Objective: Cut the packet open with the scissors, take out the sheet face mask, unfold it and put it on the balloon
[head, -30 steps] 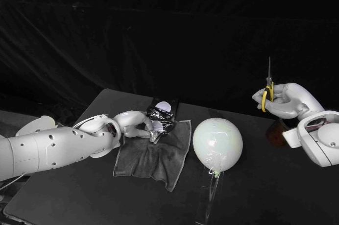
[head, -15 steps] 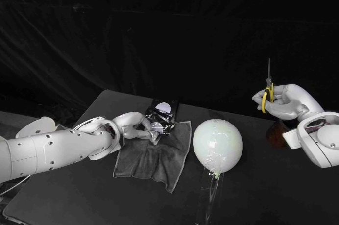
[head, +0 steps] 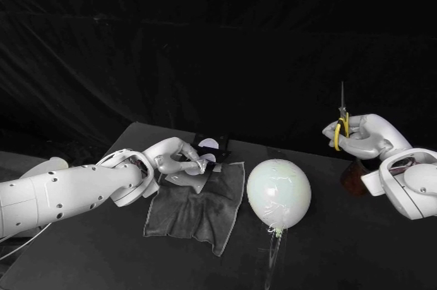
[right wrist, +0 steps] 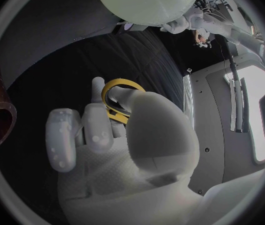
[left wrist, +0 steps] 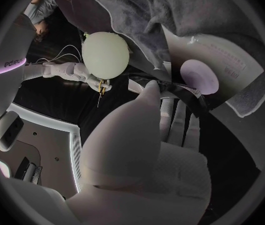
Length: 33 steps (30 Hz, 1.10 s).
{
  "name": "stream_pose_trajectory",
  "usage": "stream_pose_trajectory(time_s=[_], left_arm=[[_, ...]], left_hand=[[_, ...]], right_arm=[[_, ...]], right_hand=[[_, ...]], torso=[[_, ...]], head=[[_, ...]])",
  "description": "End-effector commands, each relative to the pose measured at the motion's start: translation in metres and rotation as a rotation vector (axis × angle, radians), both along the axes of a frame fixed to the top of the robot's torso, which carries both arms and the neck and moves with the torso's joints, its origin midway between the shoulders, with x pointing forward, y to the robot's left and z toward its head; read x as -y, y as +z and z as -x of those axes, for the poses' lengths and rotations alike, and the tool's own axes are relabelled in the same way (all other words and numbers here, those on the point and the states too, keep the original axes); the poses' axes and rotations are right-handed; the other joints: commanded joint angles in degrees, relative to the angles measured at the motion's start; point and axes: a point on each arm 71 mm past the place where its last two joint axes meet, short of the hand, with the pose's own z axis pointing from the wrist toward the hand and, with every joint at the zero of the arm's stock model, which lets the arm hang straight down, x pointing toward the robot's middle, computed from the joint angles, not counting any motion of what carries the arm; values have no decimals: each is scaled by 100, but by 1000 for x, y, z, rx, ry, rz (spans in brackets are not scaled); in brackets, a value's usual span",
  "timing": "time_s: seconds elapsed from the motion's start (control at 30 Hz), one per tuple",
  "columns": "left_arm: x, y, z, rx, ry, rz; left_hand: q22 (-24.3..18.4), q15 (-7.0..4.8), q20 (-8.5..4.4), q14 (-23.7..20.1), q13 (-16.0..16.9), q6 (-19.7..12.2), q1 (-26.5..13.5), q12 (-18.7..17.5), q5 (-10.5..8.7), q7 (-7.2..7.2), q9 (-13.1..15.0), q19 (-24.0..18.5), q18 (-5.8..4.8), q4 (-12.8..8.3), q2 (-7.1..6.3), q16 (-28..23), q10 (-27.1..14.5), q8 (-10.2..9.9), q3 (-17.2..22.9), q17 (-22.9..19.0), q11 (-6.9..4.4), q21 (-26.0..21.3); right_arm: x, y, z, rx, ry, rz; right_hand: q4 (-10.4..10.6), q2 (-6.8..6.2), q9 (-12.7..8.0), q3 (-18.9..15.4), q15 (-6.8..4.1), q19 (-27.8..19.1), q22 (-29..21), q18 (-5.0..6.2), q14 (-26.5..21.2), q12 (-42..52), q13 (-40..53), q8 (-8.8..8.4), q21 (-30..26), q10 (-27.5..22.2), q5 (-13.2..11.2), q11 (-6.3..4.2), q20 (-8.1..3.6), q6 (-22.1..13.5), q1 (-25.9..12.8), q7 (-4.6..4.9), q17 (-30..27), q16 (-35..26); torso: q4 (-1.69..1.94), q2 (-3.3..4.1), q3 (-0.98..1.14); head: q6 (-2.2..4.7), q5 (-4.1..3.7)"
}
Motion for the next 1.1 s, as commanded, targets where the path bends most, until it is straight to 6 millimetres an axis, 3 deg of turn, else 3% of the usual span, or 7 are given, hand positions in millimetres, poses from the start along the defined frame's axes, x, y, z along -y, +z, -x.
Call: stream_pose_trajectory(time_s=[0.03,0.3,0.47,0.73,0.83,0.93,1.1], left_arm=[[6,14,-1,47,-16,63],[21,44,-8,125,-59,56],[40,51,-11,180,-112,24],[77,55,-18,282,-203,-36],[89,57,-22,316,-231,-57],[98,61,-24,348,-255,-74],[112,72,-27,403,-291,-95]], left_hand=[[-11,40,27,-15,-5,-1,-13,-18,14,50,269,-3,64,8,-66,-29,-34,18,80,-11,8,-13],[-16,48,32,-22,-5,-6,-20,-17,14,69,284,-9,61,8,-99,-42,-37,23,164,-18,10,-18],[-20,48,31,-26,-4,-10,-29,-15,14,70,298,-15,61,8,-126,-54,-33,27,243,-23,10,-24],[-26,61,36,-21,-4,-23,-65,-15,14,97,327,-23,55,8,-201,-74,-32,33,414,-31,19,-32],[-27,60,35,-14,-4,-26,-83,-15,14,105,337,-22,55,9,-222,-79,-29,37,466,-32,16,-33],[-28,62,37,-8,-3,-31,-100,-14,14,115,347,-21,54,8,-245,-84,-26,40,516,-33,19,-33],[-28,62,37,-8,-3,-31,-100,-14,14,115,347,-21,54,8,-245,-84,-26,40,516,-33,19,-33]], right_arm=[[1,-3,-2,-47,-2,-35],[-2,-9,-3,-155,-16,-140],[-9,-14,-2,-261,-3,-222],[-24,-23,1,-423,27,-330],[-29,-25,2,-483,37,-384],[-33,-25,4,-530,49,-430],[-39,-26,8,-596,77,-467]], right_hand=[[4,43,0,28,-42,282,1146,-27,15,16,9,9,5,1694,18,-919,-3,-13,8,-36,-12,-42],[-9,43,-2,35,-32,267,1131,-21,10,-57,7,-24,-18,1635,18,-905,2,-52,23,-19,-22,-51],[-95,0,10,26,-17,246,1111,-12,2,-238,-39,-48,-51,1536,17,-888,13,-58,74,-3,-52,-70],[-208,-87,62,-111,-9,201,1068,6,-20,-598,-189,-44,-120,1479,18,-881,25,-19,79,-3,-134,-123],[-210,-67,69,-137,-6,193,1061,10,-23,-704,-238,-61,-134,1493,17,-876,28,-26,68,4,-153,-136],[-198,-49,65,-160,-4,193,1062,10,-24,-742,-253,-91,-136,1558,18,-873,30,-48,45,10,-162,-142],[-164,-15,51,-205,13,149,1016,28,-61,-943,-329,-164,-207,1525,18,-850,41,-71,-14,30,-292,-227]], torso=[[11,-6,1],[-6,-2,9],[-7,8,-3],[-13,14,-10],[-2,13,1],[-4,12,2],[-15,12,10]], head=[[72,-45],[251,-110],[444,-331],[673,-661],[737,-799],[749,-857],[773,-1059]])
